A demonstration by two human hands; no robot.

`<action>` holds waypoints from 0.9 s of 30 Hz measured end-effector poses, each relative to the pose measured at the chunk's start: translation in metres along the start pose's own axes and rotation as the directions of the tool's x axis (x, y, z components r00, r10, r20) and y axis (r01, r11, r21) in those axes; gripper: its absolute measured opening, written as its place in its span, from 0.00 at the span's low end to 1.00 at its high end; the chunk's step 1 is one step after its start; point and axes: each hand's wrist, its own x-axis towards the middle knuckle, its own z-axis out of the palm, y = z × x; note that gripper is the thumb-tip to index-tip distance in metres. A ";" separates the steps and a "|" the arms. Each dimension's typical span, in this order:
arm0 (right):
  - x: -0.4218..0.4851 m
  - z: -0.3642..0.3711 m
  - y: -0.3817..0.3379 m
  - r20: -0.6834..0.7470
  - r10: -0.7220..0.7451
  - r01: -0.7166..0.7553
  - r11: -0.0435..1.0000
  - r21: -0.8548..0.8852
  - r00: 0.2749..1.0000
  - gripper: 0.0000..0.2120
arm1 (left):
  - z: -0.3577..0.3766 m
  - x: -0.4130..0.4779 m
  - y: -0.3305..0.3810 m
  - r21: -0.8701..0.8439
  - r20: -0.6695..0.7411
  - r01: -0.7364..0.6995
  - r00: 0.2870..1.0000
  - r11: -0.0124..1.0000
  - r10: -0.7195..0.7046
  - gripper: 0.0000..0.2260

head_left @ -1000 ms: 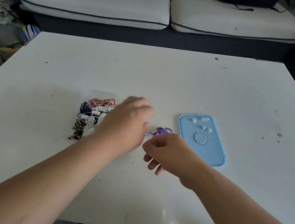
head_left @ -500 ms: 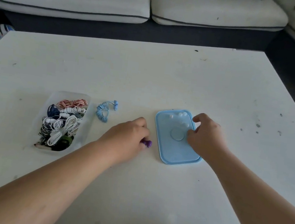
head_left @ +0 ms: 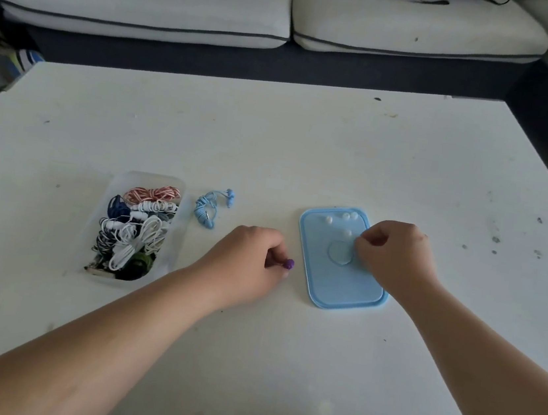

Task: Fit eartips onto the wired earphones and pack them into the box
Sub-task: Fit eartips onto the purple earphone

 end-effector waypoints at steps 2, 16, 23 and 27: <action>-0.011 -0.001 -0.012 0.049 0.018 -0.022 0.997 0.080 0.999 0.05 | -0.002 -0.002 0.000 -0.090 -0.009 0.046 0.999 0.995 -0.047 0.04; -0.074 0.010 -0.050 0.559 0.077 -0.419 0.749 0.514 0.825 0.06 | -0.015 -0.014 0.000 -0.262 -0.084 0.090 0.990 0.961 -0.115 0.06; -0.069 0.012 -0.052 0.621 0.045 -0.482 0.674 0.559 0.783 0.11 | -0.023 -0.018 0.011 -0.451 -0.062 0.102 0.988 0.886 -0.145 0.10; -0.069 0.014 -0.051 0.607 0.057 -0.468 0.696 0.545 0.793 0.11 | -0.026 -0.019 0.012 -0.440 -0.029 0.125 0.988 0.889 -0.153 0.12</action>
